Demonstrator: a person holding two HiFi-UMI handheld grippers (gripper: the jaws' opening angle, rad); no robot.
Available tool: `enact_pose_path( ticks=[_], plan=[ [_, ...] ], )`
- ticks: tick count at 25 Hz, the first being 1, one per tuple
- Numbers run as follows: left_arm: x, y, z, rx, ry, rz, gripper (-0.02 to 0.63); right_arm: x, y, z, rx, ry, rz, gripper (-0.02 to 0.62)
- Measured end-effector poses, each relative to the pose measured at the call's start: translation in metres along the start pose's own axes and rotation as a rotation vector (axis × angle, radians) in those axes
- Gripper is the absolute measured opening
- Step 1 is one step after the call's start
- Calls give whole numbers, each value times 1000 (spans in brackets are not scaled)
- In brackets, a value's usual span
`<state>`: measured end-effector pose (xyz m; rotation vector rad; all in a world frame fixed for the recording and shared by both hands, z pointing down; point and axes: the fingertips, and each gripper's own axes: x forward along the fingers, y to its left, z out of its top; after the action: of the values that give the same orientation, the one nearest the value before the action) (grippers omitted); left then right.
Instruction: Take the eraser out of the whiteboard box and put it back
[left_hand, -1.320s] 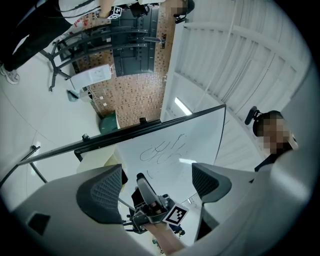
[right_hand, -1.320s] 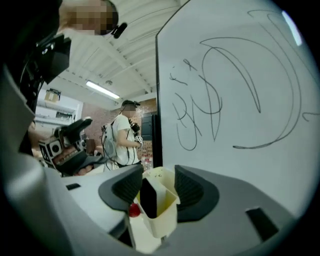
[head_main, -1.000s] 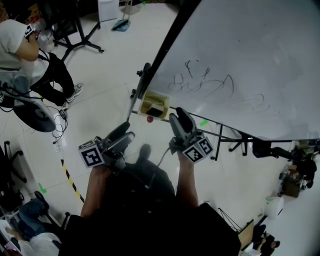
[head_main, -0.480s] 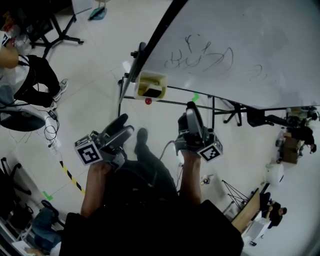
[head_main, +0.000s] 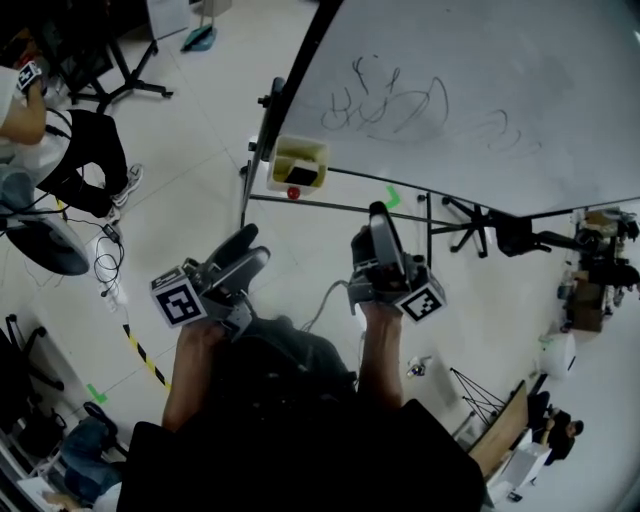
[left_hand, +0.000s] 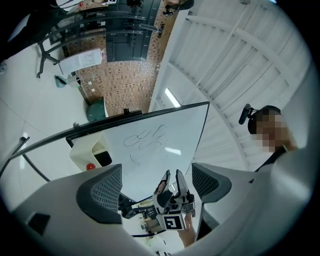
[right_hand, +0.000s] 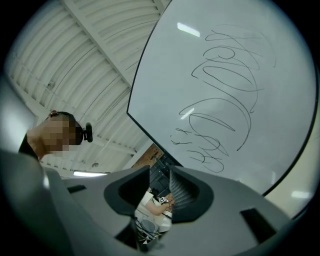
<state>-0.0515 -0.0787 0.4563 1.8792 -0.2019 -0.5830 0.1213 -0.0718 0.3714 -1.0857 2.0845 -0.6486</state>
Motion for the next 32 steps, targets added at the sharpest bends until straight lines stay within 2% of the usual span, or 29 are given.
enact_pose_path(
  ticks=[4, 8, 11, 16, 25, 32],
  plan=[
    [6, -20, -28, 25, -3, -5, 428, -29, 16, 5, 24, -3, 32, 141],
    [19, -48, -73, 36, -3, -35, 428, -69, 26, 15, 48, -4, 54, 141],
    [16, -60, -107, 56, 5, -12, 428, -93, 37, 17, 67, 1, 83, 141],
    [8, -78, -142, 100, -16, 17, 428, -124, 57, 17, 93, 21, 144, 141],
    [-3, -106, -188, 163, -25, 52, 428, -162, 90, 18, 108, 48, 219, 141],
    [-16, -119, -202, 213, -10, 88, 428, -179, 103, 10, 130, 46, 231, 141]
  ],
)
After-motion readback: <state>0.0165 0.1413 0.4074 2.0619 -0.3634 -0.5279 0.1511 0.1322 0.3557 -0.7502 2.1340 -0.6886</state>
